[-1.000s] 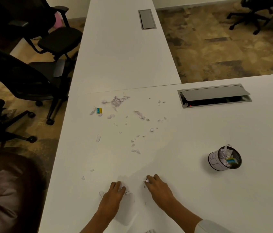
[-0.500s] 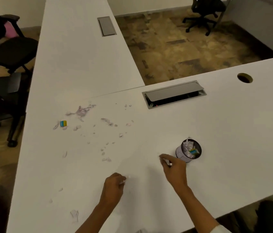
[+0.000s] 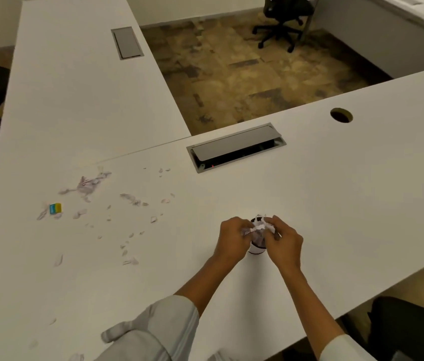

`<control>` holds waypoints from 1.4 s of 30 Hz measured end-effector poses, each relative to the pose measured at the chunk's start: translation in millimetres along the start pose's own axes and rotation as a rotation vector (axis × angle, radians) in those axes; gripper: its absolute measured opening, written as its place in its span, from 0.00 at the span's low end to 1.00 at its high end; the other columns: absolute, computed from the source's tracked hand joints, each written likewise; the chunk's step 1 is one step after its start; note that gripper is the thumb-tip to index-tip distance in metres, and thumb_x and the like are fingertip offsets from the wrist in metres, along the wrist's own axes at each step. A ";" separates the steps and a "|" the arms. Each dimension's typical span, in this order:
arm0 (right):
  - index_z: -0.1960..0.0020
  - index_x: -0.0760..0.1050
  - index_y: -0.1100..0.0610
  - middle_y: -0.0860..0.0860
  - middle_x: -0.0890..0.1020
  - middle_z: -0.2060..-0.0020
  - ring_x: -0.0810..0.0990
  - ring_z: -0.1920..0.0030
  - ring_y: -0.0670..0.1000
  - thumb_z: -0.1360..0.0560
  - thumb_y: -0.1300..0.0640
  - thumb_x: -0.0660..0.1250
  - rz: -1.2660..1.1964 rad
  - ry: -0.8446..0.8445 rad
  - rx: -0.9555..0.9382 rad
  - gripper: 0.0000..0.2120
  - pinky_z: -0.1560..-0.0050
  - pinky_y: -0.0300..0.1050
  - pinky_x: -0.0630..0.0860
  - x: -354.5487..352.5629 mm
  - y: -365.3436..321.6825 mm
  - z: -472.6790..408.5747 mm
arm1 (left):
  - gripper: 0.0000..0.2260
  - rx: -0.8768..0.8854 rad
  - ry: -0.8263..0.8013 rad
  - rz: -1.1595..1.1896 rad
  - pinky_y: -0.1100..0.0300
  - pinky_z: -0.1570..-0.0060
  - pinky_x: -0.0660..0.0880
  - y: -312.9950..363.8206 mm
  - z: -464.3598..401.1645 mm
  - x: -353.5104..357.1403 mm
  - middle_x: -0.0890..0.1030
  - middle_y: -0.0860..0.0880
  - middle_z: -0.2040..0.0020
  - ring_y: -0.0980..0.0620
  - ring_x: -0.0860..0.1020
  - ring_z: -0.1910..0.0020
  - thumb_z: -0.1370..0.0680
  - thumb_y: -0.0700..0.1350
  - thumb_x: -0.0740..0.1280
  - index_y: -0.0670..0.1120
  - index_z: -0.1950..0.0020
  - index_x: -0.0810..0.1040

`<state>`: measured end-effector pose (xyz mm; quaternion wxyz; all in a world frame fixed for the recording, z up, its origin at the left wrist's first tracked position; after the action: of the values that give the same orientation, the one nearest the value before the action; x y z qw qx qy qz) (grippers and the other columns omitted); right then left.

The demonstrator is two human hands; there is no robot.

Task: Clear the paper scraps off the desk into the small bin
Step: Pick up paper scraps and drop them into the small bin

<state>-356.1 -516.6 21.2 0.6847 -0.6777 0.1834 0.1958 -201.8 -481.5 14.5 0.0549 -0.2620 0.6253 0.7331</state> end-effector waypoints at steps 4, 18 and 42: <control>0.44 0.81 0.57 0.54 0.80 0.39 0.80 0.42 0.51 0.26 0.71 0.64 0.000 0.008 0.068 0.17 0.49 0.23 0.69 -21.3 17.1 -6.2 | 0.14 -0.044 -0.119 0.033 0.68 0.51 0.73 6.1 -6.6 20.2 0.82 0.42 0.46 0.47 0.80 0.49 0.28 0.37 0.72 0.41 0.43 0.80; 0.48 0.80 0.55 0.47 0.83 0.54 0.82 0.54 0.40 0.27 0.68 0.68 -0.112 0.067 0.074 0.12 0.64 0.25 0.75 -37.1 15.0 25.8 | 0.38 -0.148 -0.365 0.337 0.58 0.36 0.69 -31.5 29.3 -4.8 0.65 0.47 0.28 0.51 0.65 0.29 0.32 0.34 0.70 0.51 0.27 0.56; 0.60 0.81 0.55 0.50 0.79 0.65 0.77 0.67 0.49 0.29 0.68 0.70 0.482 -0.307 -0.224 0.09 0.69 0.43 0.74 92.1 59.3 93.7 | 0.40 -0.319 -0.100 -0.339 0.63 0.40 0.68 -219.8 234.4 -160.3 0.63 0.57 0.36 0.55 0.65 0.35 0.39 0.64 0.70 0.52 0.31 0.63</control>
<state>-309.3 -420.8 -75.8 0.5593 -0.6485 0.2105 0.4715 -48.7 -173.6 -89.1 0.1660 -0.3322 0.4452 0.8148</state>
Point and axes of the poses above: each hand's wrist, its own z-axis away from the middle knuckle, its own x-axis out of the palm, y = z × x, the point moved 8 cm from there along -z, towards the middle knuckle
